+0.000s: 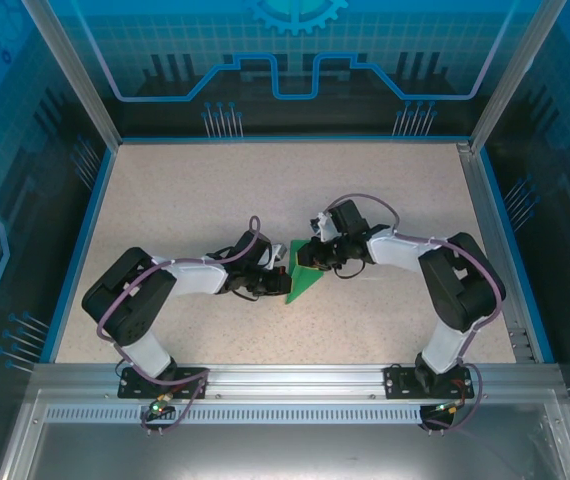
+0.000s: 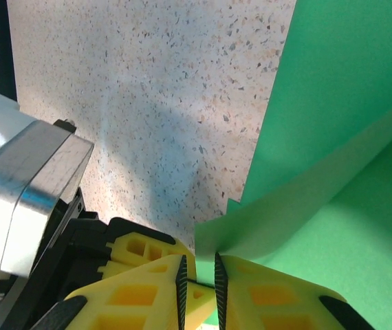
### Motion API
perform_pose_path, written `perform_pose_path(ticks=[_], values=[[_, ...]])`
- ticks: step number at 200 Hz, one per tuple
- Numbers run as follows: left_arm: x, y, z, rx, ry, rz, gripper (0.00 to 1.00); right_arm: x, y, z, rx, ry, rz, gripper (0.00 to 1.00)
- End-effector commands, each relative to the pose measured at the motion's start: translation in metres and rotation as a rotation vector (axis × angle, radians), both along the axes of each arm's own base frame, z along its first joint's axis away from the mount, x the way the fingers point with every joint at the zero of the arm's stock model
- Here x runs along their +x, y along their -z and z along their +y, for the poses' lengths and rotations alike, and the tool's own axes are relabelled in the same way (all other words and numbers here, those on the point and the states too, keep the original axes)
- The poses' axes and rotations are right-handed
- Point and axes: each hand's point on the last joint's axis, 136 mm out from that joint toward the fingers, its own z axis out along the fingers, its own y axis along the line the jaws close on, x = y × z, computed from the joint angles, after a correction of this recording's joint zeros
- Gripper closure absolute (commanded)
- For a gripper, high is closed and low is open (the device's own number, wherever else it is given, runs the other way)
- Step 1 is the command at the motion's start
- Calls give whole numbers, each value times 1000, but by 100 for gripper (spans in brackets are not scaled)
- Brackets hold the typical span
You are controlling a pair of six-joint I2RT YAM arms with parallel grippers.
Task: Fold a paper plane with a square sheet of paper (pick it up from the middle)
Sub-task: Fourth fold the wing at the center of the table.
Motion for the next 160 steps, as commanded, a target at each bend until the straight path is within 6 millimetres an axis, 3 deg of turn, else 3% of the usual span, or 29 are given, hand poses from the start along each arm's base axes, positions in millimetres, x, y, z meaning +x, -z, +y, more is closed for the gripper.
perform_pose_path(ticks=[1,55,108,135,160], values=[[-10,8,4,-2,19,34,90,-2,-1,13,26,-44,12,79],[-11,5,2,-5,38,26,82,1,9,16,12,-59,32,79],[-4,-11,-3,-28,31,-4,70,-2,14,14,1,-65,43,79],[-1,-12,-6,-32,28,-3,70,-3,15,15,1,-70,46,79],[1,-11,-6,-29,20,2,78,-2,16,15,-2,-68,47,79]])
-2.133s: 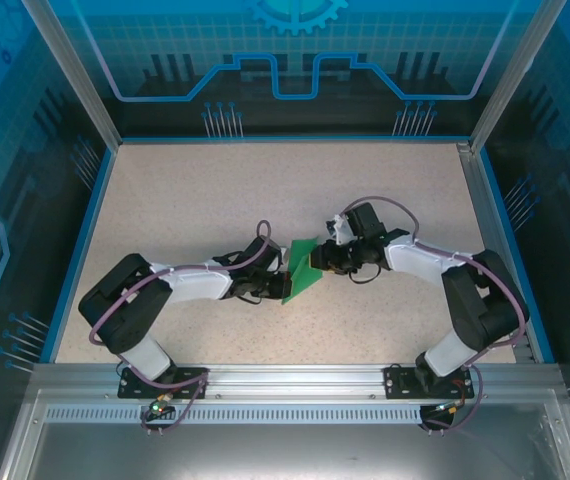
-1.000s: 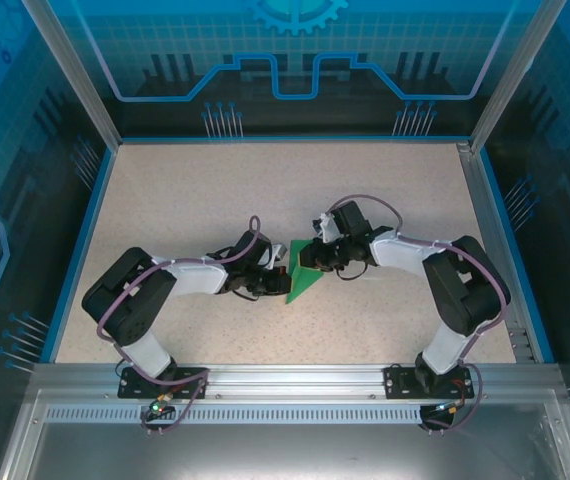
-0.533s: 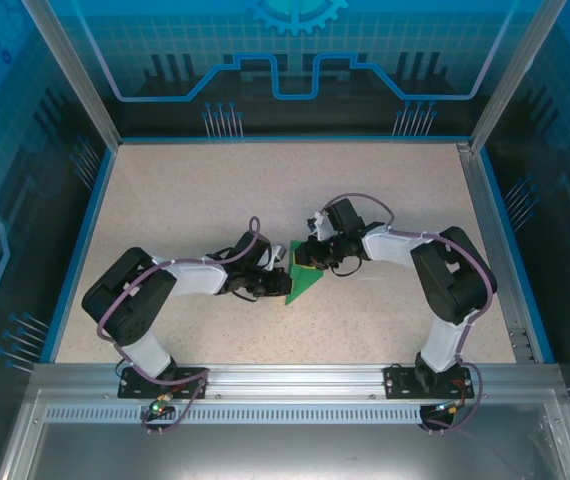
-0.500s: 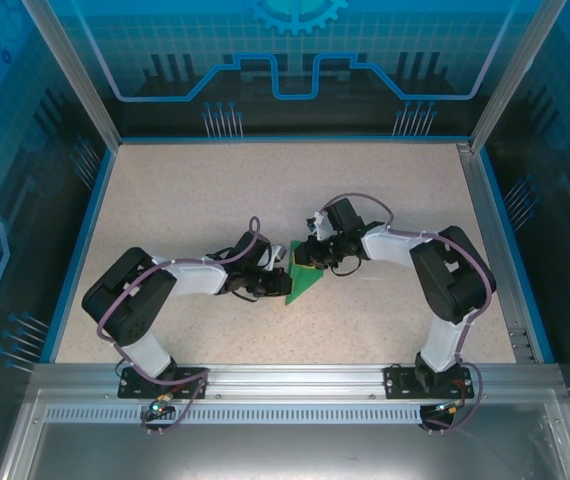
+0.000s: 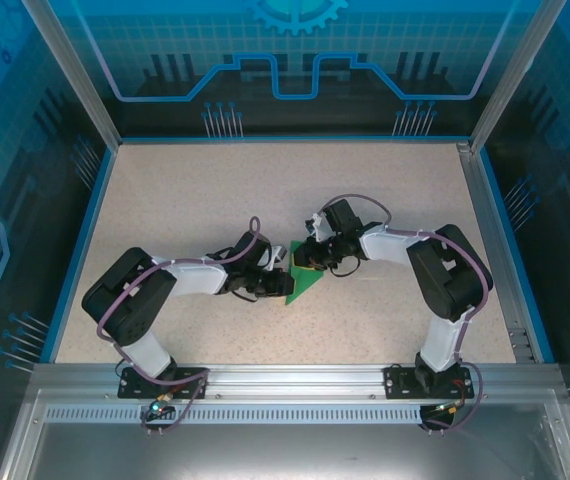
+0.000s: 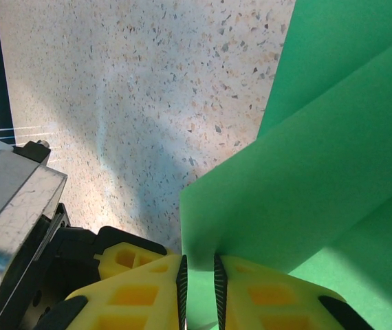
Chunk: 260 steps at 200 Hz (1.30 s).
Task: Fold a paper plane with a square sheet of paper (pick it up from the middle)
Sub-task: Fourth fold the wing at the center of the table.
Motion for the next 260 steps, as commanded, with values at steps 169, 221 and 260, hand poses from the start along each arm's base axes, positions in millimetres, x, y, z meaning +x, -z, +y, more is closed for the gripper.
perform_pose_path(ticks=[169,221,260], values=[[-7,19,10,34,-72,95,91,1,18,10,-21,-45,45,79],[-9,13,12,30,-67,84,82,2,30,5,-55,-31,60,81],[-12,10,13,24,-66,77,88,4,31,-2,-79,-6,51,81]])
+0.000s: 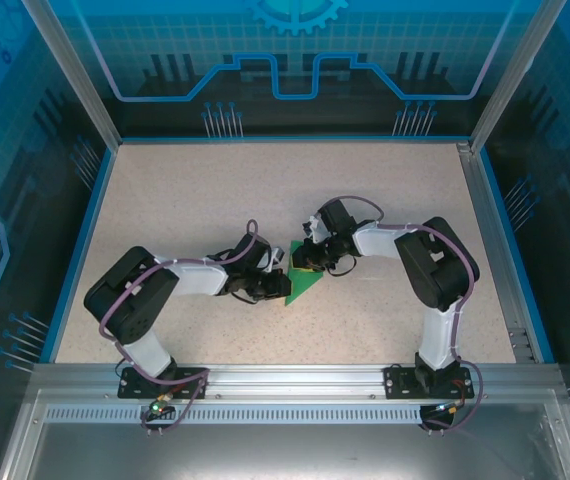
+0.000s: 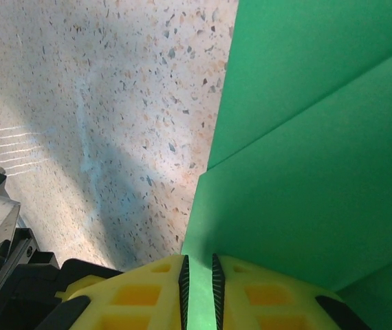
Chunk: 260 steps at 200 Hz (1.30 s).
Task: Fold a paper plane with a square sheet of paper (pick it up from the middle)
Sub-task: Fourth fold the wing at the center of the table.
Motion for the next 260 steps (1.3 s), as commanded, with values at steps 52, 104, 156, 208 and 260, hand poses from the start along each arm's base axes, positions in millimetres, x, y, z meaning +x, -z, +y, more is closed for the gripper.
perform_pose_path(ticks=[52,104,156,208,260], values=[[-12,3,10,13,-7,23,95,-2,10,-4,-33,5,10,81],[-14,4,12,9,-21,32,89,-6,24,-6,-55,3,44,81],[-14,-12,9,-27,-19,8,84,-11,30,-5,-63,-14,62,81],[-19,-4,8,-33,-8,35,93,-13,32,-6,-73,-18,66,81],[-26,11,15,10,-13,81,99,-16,37,-7,-86,-24,78,81]])
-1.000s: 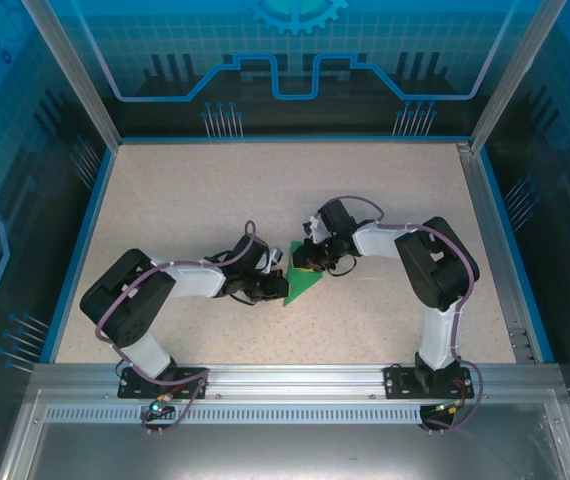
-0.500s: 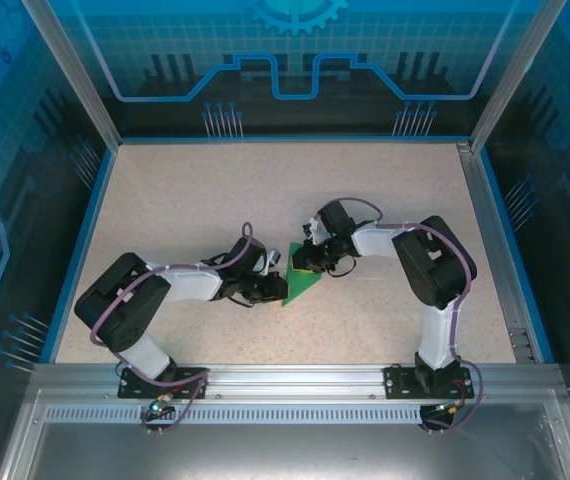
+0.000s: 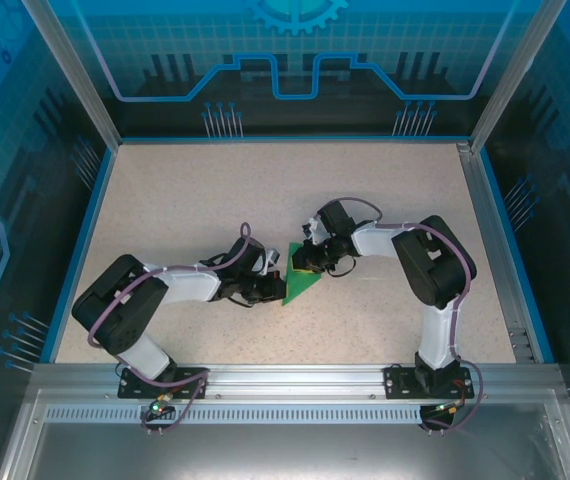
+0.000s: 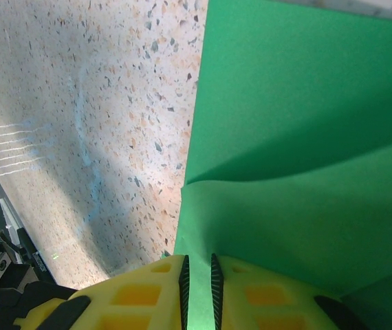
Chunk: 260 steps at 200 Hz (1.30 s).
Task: Fold a paper plane with a square sheet of paper (pick it up from the middle)
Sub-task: Fourth fold the wing at the center of the table.
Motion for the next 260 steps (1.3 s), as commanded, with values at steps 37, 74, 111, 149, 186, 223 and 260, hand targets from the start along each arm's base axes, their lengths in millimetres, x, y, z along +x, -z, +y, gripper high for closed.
perform_pose_path(ticks=[37,74,111,149,186,223,260], values=[[-20,25,11,54,11,117,92,-16,31,-8,-93,-21,61,80],[-15,8,7,23,10,82,80,-18,31,-9,-102,-26,61,81],[-11,-5,4,7,9,59,77,-19,33,-10,-108,-30,62,81],[-8,-6,4,6,-3,52,76,-20,34,-11,-113,-31,63,81],[-5,-12,3,-10,-15,29,71,-20,35,-12,-117,-31,65,81],[-1,-21,4,-12,-31,1,64,-20,36,-13,-123,-31,64,81],[7,-18,10,29,-82,-10,64,-21,37,-14,-128,-29,63,81]])
